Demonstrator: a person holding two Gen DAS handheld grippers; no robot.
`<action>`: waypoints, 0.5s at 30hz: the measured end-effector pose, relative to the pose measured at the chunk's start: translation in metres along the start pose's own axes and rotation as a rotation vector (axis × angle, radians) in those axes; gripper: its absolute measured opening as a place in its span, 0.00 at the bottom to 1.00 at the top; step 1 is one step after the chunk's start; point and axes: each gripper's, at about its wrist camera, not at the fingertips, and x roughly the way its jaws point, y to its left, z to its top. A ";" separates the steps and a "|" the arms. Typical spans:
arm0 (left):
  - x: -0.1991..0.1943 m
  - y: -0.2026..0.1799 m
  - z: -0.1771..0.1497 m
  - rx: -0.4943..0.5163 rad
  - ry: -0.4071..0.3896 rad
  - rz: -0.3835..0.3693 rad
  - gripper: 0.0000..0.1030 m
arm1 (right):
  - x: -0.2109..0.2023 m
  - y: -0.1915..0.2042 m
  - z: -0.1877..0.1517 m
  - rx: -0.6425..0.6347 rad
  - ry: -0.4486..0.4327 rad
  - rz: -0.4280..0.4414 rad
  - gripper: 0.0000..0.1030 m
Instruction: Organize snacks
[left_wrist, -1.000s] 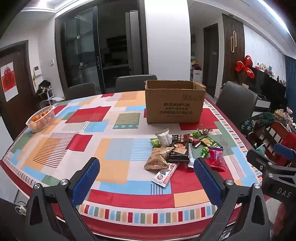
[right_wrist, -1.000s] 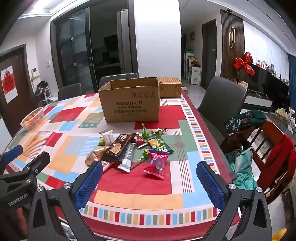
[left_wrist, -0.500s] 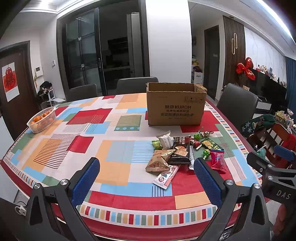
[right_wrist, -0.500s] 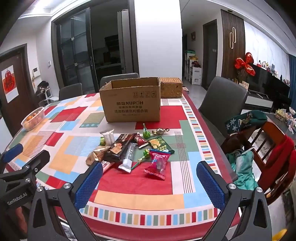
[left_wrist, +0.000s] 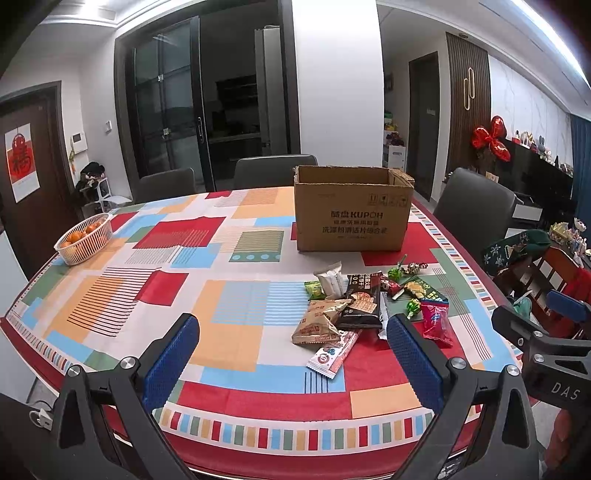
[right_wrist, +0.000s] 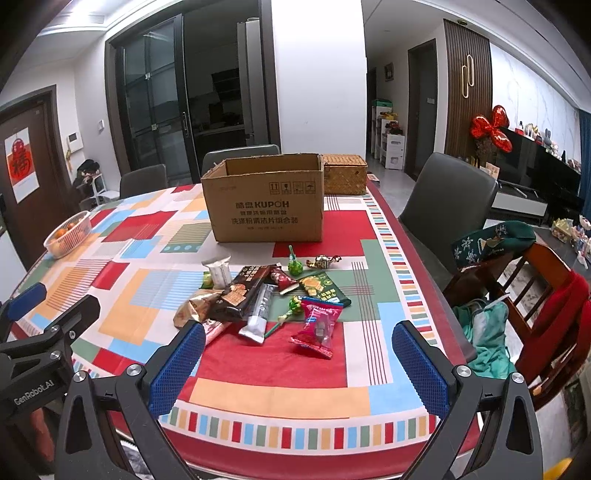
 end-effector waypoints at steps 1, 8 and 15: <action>0.000 0.000 0.000 0.000 0.000 0.000 1.00 | 0.000 -0.001 -0.001 0.000 -0.002 -0.001 0.99; 0.000 0.000 0.000 -0.001 -0.001 -0.003 1.00 | 0.001 -0.001 -0.001 0.000 -0.001 -0.001 0.99; 0.000 0.000 0.000 -0.001 -0.002 -0.001 1.00 | 0.001 -0.001 -0.001 -0.001 -0.001 -0.001 0.99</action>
